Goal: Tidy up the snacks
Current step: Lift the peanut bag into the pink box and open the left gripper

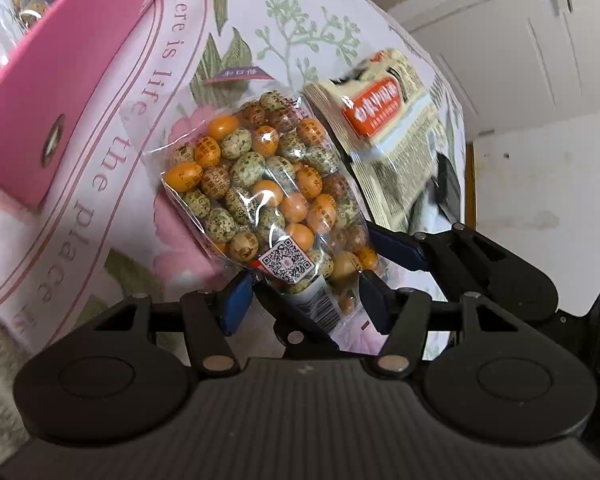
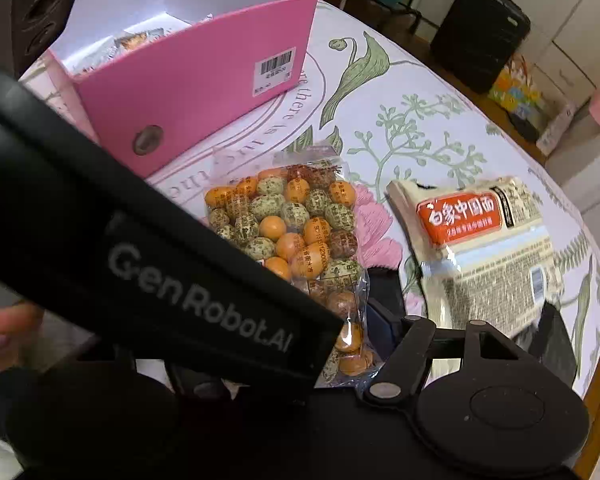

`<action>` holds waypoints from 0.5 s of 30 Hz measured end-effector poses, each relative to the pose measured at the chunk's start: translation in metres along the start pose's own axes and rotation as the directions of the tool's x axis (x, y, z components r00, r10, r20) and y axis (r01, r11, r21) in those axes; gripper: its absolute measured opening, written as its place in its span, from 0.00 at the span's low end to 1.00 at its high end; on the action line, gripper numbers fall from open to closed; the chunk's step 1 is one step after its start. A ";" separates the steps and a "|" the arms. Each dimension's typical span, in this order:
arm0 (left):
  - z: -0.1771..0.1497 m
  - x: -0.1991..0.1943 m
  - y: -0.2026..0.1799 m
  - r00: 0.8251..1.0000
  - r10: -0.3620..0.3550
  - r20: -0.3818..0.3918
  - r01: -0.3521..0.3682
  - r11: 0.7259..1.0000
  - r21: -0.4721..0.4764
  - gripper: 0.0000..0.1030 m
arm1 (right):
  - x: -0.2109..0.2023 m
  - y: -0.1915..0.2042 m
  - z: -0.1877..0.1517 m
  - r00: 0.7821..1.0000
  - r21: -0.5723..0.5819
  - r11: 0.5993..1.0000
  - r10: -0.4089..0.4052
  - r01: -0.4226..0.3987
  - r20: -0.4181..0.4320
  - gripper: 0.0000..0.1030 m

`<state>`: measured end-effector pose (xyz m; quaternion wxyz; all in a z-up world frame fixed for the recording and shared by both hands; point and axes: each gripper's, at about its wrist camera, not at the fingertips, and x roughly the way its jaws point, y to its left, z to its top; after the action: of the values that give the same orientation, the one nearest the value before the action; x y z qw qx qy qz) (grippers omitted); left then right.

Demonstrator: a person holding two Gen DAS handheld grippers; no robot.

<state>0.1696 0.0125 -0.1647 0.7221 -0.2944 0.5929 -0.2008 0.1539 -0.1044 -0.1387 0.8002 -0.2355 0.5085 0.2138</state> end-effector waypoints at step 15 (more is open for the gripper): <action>-0.043 -0.088 -0.029 0.998 -0.013 0.057 0.002 0.983 0.186 0.56 | -0.085 0.051 -0.017 0.988 0.083 0.992 -0.103 0.094 0.113 0.71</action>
<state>0.1106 0.0393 -0.0858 0.7626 -0.2338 0.5493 -0.2492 0.0790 -0.0821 -0.0757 0.8467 -0.2164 0.4564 0.1675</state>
